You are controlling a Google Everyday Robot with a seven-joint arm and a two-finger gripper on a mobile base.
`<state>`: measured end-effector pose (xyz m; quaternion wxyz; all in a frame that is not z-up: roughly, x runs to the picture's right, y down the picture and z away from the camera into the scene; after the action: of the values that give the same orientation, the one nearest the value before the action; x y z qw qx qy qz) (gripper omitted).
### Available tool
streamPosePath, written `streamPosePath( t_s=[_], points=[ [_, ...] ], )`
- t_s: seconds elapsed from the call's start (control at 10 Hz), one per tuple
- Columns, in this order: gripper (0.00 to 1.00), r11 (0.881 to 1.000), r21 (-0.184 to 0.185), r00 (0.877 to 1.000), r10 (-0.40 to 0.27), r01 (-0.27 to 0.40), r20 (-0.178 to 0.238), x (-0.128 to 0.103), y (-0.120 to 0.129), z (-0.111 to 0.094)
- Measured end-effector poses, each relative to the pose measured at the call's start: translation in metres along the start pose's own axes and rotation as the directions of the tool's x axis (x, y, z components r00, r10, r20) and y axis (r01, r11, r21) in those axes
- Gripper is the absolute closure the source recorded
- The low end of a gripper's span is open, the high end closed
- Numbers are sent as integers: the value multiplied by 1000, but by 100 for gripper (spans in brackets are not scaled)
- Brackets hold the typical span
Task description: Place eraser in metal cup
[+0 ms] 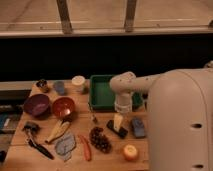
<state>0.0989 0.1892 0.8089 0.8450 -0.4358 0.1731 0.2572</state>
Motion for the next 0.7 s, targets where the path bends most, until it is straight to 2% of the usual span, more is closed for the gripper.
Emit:
streamPosePath(
  t_s=[0.3,0.7],
  points=[
    [20,1000,29,999,-10,11,-42,-13,13,8],
    [20,999,25,998,-22,24,-67,-25,26,19]
  ],
)
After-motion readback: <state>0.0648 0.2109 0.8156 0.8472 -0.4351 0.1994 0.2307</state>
